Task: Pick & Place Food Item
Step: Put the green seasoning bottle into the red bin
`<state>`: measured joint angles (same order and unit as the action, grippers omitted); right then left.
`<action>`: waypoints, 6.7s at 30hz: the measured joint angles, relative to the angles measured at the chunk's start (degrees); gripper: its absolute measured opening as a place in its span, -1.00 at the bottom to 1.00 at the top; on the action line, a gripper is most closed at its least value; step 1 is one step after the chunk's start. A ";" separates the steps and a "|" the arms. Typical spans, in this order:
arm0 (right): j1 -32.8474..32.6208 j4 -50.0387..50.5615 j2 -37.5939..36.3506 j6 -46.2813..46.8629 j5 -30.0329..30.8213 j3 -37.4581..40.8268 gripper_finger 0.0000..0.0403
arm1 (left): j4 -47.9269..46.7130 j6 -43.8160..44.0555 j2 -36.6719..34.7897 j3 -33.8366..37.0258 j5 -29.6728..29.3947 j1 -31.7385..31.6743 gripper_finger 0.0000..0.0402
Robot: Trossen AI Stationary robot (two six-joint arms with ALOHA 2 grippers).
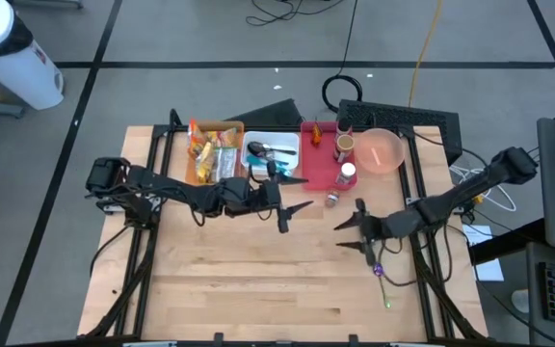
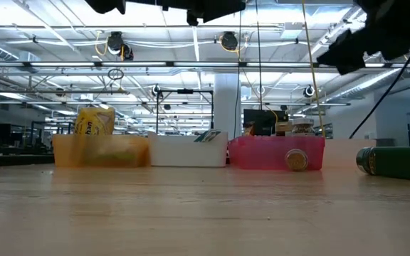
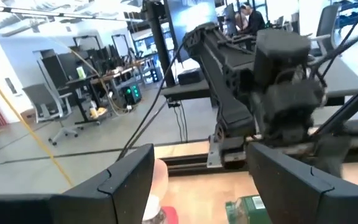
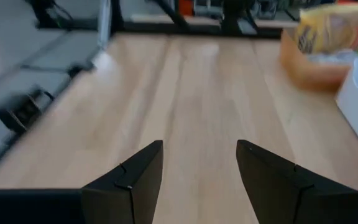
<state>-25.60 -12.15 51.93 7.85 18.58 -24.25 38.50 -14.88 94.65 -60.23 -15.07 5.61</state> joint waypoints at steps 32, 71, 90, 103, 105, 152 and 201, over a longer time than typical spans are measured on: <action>1.65 6.15 -4.58 -4.44 -5.43 -21.16 0.44 | -2.50 -2.87 -2.90 0.00 -0.03 0.18 0.33; 3.82 17.34 11.12 48.89 -20.85 -10.02 0.44 | -1.13 -4.16 -2.99 0.00 -0.04 0.11 0.33; 7.14 9.04 11.07 43.96 -28.51 -10.01 0.44 | -1.56 -2.64 -2.99 0.00 -0.44 0.11 0.33; 9.15 3.36 11.06 37.19 -12.57 -8.52 0.44 | -1.86 -2.64 -2.99 0.00 -0.47 0.11 0.33; 9.24 4.94 11.07 35.90 -10.91 -8.54 0.44 | -2.17 -2.64 -2.99 0.00 -0.48 0.11 0.33; 4.13 67.58 11.07 73.35 0.02 -17.92 0.44 | -4.04 -2.33 -2.99 0.00 -2.05 0.02 0.33; 3.74 62.51 23.07 67.10 -9.87 -16.35 0.44 | -4.47 -1.11 -2.99 0.00 -2.03 0.00 0.33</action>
<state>-21.87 50.37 75.00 74.95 8.70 -40.60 34.02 -15.99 91.66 -60.23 -17.10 5.61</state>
